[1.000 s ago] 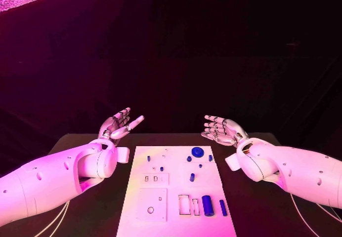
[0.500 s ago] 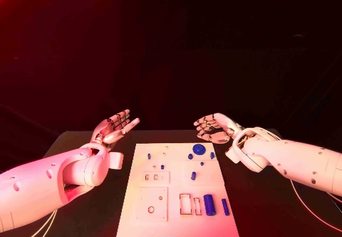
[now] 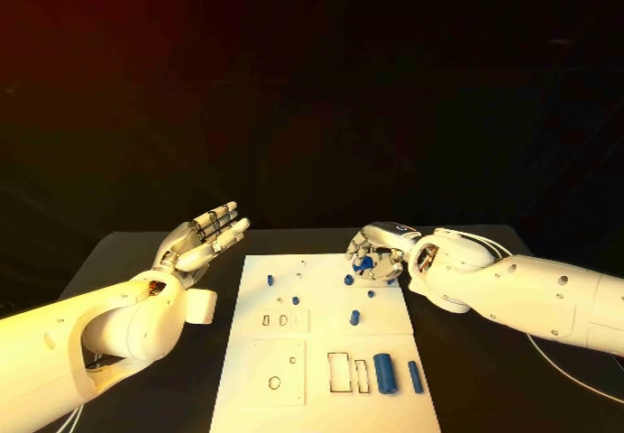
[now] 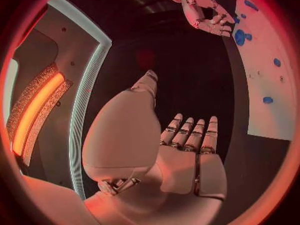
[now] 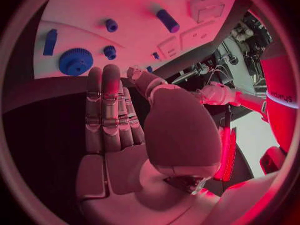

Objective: Assemble the parts on the task board

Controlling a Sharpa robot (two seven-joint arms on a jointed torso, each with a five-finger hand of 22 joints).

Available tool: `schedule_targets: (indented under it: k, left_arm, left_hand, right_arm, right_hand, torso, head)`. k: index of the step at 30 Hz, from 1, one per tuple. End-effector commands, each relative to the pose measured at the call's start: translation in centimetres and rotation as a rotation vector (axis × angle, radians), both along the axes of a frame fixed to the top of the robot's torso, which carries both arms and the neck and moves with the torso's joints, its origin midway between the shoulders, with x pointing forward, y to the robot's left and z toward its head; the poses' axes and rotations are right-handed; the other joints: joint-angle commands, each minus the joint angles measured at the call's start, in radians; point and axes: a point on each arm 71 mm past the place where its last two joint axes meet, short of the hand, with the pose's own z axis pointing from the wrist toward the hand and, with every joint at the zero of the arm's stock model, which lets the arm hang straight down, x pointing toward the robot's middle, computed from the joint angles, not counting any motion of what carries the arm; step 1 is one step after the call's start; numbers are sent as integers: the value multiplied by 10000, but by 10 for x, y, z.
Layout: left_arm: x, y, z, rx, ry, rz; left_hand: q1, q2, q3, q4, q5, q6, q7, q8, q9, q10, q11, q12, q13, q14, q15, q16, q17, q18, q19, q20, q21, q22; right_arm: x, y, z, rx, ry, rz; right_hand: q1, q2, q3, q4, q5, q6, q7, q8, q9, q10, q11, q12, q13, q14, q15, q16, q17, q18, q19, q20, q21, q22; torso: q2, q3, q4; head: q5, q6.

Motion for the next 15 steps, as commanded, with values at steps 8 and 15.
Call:
schedule_targets:
  k: [8, 15]
  left_arm:
    - [-5, -1, 10, -290, -233, -277]
    - [-6, 0, 13, -323, -287, -301]
  left_hand:
    - [6, 48, 17, 1, -49, 84, 830, 68, 19, 71, -3, 39, 10, -27, -16, 36, -1, 137, 48, 9, 60, 10]
    - [6, 80, 29, 1, -52, 100, 829, 72, 22, 79, -3, 38, 10, -5, -37, 36, 2, 123, 81, 10, 74, 16]
  right_arm:
    - [0, 8, -4, -1619, -139, -22]
    - [2, 10, -4, -1768, -271, -106]
  right_hand:
    - [143, -118, -249, 459, -124, 74, -10, -154, 48, -528, 75, -36, 35, 187, 79, 4259, 3803, 167, 367, 50, 757, 756]
    - [225, -73, -368, 515, -117, 81, 16, -172, 58, -731, 109, -37, 31, 98, 114, 4448, 3902, 161, 334, 76, 826, 871]
  torso:
    - [304, 42, 91]
    - [378, 63, 165]
  head:
    - [35, 44]
    - [2, -13]
